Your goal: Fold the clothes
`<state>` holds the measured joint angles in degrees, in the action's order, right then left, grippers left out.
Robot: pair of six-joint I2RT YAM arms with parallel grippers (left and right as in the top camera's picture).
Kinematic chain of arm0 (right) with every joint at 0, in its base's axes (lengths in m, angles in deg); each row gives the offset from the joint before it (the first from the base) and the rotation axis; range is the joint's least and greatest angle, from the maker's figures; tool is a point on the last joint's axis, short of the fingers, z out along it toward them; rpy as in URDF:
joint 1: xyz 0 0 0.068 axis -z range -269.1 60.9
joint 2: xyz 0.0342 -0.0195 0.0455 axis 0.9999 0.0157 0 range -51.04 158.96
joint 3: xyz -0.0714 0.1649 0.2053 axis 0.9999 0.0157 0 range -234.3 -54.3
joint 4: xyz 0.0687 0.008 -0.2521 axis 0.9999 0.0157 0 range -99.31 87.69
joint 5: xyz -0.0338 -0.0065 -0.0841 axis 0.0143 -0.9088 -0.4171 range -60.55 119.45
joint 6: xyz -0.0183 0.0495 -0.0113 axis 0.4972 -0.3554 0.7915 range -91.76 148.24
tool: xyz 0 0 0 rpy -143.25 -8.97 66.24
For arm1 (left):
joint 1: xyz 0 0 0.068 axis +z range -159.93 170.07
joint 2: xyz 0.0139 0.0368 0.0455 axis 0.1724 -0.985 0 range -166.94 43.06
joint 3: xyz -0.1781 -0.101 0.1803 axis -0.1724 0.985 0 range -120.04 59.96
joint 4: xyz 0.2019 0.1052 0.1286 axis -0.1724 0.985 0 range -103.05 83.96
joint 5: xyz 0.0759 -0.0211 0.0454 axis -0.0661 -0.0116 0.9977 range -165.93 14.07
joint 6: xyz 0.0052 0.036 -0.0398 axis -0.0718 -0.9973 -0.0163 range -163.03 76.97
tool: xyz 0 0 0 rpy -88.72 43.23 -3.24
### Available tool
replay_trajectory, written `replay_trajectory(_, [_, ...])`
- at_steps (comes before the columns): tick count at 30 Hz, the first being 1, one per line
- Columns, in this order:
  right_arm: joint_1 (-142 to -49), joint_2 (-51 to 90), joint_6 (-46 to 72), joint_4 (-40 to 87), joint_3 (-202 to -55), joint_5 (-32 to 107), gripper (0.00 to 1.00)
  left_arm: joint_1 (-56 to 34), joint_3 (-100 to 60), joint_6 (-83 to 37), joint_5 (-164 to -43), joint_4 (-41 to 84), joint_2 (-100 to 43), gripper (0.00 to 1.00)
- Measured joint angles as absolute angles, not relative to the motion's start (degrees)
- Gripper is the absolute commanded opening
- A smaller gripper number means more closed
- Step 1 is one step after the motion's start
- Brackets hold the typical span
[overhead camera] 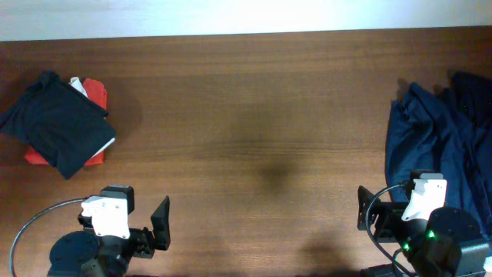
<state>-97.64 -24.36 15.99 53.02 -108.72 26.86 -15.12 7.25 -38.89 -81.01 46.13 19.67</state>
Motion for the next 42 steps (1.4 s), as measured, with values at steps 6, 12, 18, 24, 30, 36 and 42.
replay_trajectory(6, [-97.1, -43.1, 21.3, 41.9, -92.9, 23.9, 0.99, -15.1, 7.5, -38.9, -81.0, 56.3, 19.7, 0.99])
replay_trajectory(12, [-89.6, -50.3, 24.2, 10.9, -70.3, 24.5, 0.99, -15.1, 7.6, -38.9, -80.9, 56.4, 19.8, 0.99])
replay_trajectory(18, [-89.0, -50.1, 33.3, 1.8, -58.0, 30.1, 0.99, -15.1, 7.6, -38.9, -81.0, 56.4, 19.8, 0.99])
replay_trajectory(24, [-88.8, -50.2, 34.7, 1.4, -57.9, 32.4, 0.99, -15.1, 7.6, -38.9, -81.0, 56.4, 19.8, 0.99])
replay_trajectory(30, [-88.8, -50.2, 34.7, 1.4, -57.9, 32.6, 0.99, -15.1, 7.6, -38.9, -81.0, 56.4, 19.8, 0.99])
replay_trajectory(36, [-88.8, -47.5, 34.9, -5.1, -55.1, 32.6, 0.99, -15.1, 7.6, -38.9, -81.0, 56.4, 19.8, 0.99])
replay_trajectory(42, [-88.8, -46.9, 34.9, -5.1, -55.1, 32.6, 0.99, -15.1, 7.6, -38.9, -81.0, 56.4, 19.8, 0.99])
